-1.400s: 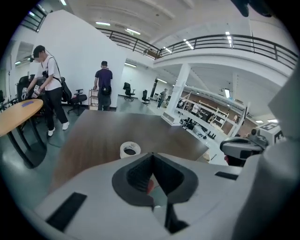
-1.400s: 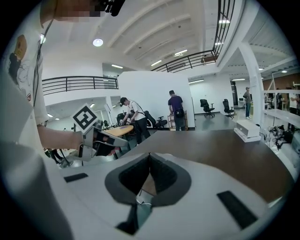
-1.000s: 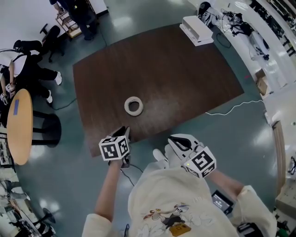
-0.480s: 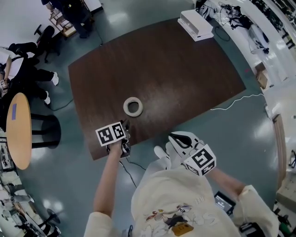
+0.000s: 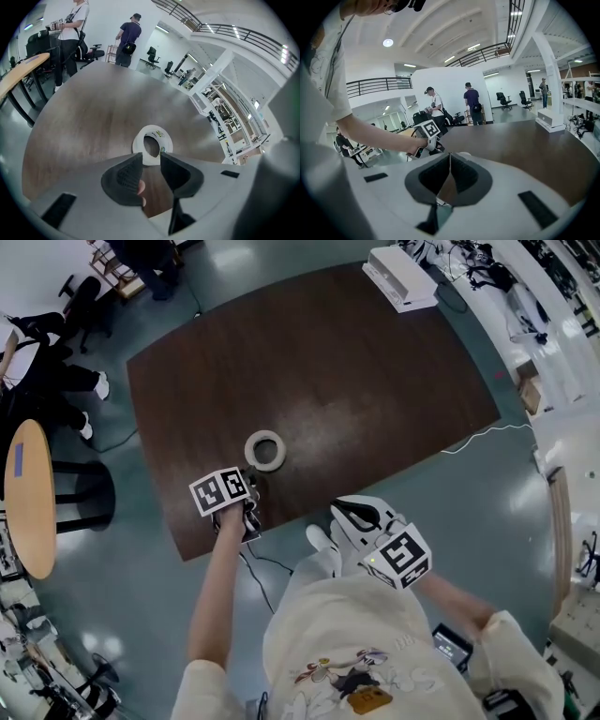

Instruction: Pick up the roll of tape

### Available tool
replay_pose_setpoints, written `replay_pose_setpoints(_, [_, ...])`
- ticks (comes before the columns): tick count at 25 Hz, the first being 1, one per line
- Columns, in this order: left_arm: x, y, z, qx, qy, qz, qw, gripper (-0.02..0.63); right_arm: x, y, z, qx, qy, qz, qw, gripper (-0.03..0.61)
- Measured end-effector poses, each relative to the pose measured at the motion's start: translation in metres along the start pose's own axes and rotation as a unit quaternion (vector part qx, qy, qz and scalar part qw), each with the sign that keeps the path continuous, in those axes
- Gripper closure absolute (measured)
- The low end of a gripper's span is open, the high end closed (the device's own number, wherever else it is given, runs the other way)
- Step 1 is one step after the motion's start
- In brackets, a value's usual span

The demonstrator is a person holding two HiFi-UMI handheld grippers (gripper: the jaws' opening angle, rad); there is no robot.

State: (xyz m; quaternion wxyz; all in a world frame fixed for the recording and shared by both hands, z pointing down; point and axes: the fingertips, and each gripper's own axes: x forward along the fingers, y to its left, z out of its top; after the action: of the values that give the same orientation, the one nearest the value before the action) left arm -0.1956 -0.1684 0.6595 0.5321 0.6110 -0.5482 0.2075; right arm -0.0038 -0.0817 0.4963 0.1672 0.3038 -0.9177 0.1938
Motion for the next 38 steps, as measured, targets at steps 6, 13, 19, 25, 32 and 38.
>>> replay_pose_setpoints(6, [0.019,0.004,0.013,-0.007,0.009,0.010,0.9999,0.505,0.023,-0.014,0.001,-0.003,0.010,0.004,1.000,0.571])
replay_pose_setpoints(13, [0.032,0.022,0.020,-0.008,0.024,0.022,0.9994,0.505,0.053,-0.021,0.005,0.001,0.022,0.012,1.000,0.571])
replay_pose_setpoints(19, [0.047,0.033,0.020,-0.007,0.035,0.037,0.9987,0.505,0.064,-0.021,0.008,0.004,0.023,0.021,0.999,0.571])
replay_pose_setpoints(25, [0.063,0.043,0.021,0.006,0.049,0.040,0.9980,0.494,0.073,-0.018,0.004,0.015,0.027,0.025,0.999,0.571])
replay_pose_setpoints(32, [0.077,0.044,0.025,0.019,0.068,0.049,0.9963,0.483,0.074,-0.015,-0.003,0.027,0.036,0.028,0.999,0.571])
replay_pose_setpoints(38, [0.092,0.052,0.022,0.012,0.116,0.076,0.9902,0.482,0.070,-0.015,-0.008,0.035,0.036,0.024,0.998,0.571])
